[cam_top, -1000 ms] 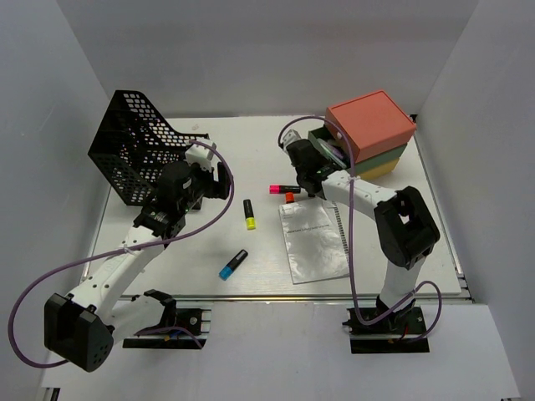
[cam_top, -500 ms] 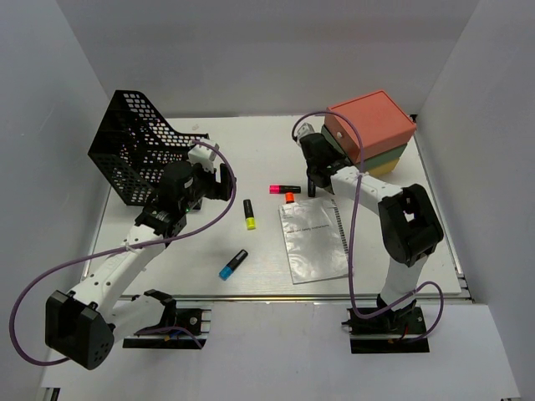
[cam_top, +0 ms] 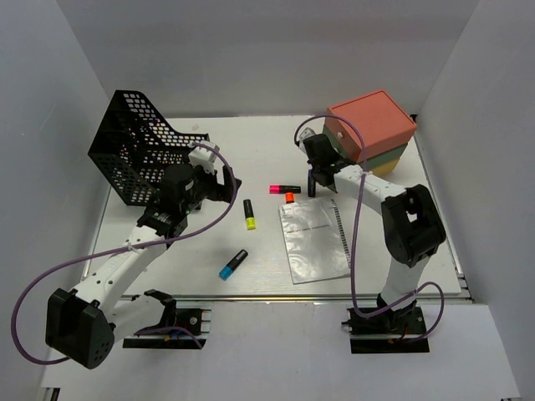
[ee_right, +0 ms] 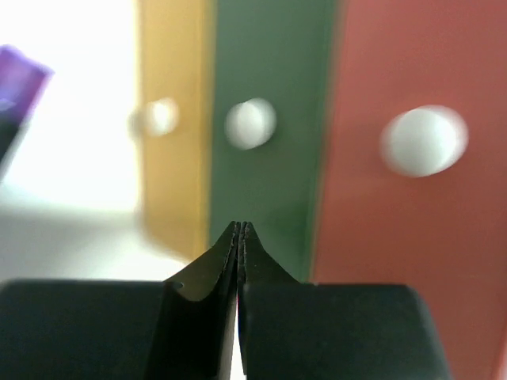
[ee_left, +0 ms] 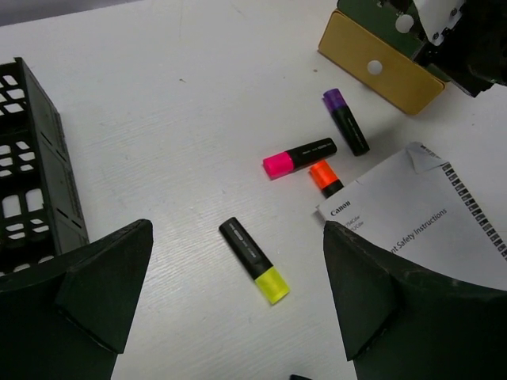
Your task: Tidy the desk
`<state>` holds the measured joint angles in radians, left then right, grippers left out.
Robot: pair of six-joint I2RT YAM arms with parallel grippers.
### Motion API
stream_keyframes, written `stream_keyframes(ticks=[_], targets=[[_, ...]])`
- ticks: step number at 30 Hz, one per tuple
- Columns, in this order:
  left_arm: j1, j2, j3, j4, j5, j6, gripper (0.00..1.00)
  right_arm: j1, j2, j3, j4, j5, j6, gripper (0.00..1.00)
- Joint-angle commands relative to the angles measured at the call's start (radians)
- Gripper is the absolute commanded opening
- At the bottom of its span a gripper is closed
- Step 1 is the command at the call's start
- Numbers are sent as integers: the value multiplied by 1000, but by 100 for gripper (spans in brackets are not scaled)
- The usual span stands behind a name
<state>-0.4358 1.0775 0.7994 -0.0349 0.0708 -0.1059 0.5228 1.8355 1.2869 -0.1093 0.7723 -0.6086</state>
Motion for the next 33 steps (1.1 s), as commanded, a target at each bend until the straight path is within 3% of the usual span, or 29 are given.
stream_keyframes(ticks=[1, 2, 4, 5, 6, 8, 9, 13, 17, 19, 23, 26, 33], targets=[[-4, -2, -29, 69, 63, -75, 98, -9, -134, 83, -205, -248, 136, 0], [-4, 15, -29, 76, 139, -84, 98, -12, -198, 110, -299, -448, 156, 0], [-15, 31, -28, 98, 216, -95, 98, -17, -273, 120, -371, -644, 149, 0], [-24, 44, -32, 107, 248, -103, 98, -20, -353, 100, -404, -807, 141, 8], [-24, 65, -38, 139, 314, -127, 98, -23, -390, 83, -414, -864, 141, 52], [-35, 87, -36, 165, 349, -164, 98, -43, -493, 1, -429, -965, 159, 86], [-35, 117, -20, 147, 403, -207, 94, -52, -518, -36, -441, -988, 170, 89], [-72, 173, 12, 72, 477, -310, 81, -125, -632, -230, -480, -1096, 222, 89], [-122, 173, -64, 99, 443, -472, 79, -205, -700, -438, -408, -1133, 282, 89], [-145, 189, -78, 99, 391, -495, 85, -237, -705, -475, -379, -1137, 319, 89], [-216, 229, -94, 110, 321, -535, 86, -306, -700, -527, -313, -1162, 369, 89], [-240, 262, -101, 121, 262, -549, 95, -326, -688, -574, -262, -1160, 368, 88], [-297, 400, -103, 216, 216, -578, 98, -337, -625, -604, -181, -1205, 369, 86]])
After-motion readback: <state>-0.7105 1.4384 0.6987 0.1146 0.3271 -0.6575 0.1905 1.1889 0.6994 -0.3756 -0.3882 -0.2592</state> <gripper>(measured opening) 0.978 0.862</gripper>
